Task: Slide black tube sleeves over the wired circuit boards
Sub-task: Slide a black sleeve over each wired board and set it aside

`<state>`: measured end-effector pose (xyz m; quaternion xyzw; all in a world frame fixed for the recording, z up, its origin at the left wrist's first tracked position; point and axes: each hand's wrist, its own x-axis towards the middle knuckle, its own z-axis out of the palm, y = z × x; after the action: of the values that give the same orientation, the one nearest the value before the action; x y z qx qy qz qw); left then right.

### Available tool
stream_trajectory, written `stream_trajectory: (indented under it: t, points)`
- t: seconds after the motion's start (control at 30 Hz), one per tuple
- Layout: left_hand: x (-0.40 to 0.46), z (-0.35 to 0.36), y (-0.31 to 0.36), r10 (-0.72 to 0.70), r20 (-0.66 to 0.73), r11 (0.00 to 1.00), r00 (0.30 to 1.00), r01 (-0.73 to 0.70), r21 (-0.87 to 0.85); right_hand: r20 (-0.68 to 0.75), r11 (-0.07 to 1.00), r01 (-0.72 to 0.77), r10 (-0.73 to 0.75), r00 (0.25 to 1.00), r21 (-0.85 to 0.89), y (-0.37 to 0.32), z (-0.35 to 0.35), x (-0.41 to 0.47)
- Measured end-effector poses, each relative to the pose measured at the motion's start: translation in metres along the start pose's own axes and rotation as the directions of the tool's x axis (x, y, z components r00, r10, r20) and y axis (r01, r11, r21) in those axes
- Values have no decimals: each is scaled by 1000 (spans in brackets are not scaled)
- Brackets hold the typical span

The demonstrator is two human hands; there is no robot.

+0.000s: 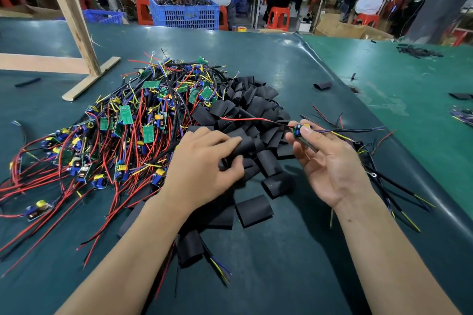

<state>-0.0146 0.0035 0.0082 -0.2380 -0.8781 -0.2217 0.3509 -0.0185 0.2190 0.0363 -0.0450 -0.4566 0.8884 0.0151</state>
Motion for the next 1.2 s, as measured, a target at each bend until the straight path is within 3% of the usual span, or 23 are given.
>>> stream_trajectory:
  t: [0.1, 0.2, 0.37, 0.6, 0.9, 1.2]
  points:
    - [1, -11, -4, -132, -109, 971, 985, 106, -215, 0, 1000, 18, -18, 1000, -15, -1, 1, -1]
    - [-1, -22, -7, -230, -98, 930, 968, 189, -315, 25, 998, 61, -61, 998, -15, -5, 1, -3]
    - [-6, -27, -4, -268, -42, 888, 963, 229, -400, 96, 995, 100, -100, 990, -1, -5, 5, -6]
    - [-7, -26, -3, -179, 78, 914, 981, 195, -357, 80, 981, 191, -188, 979, -26, -4, 11, -10]
    - [-5, -25, -3, -16, 20, 920, 1000, 22, -391, 43, 977, 211, -212, 976, 24, -8, 9, -9]
    - [-6, -25, -3, -83, -40, 923, 996, 62, -380, -22, 983, 169, -168, 985, 68, -8, 5, -5]
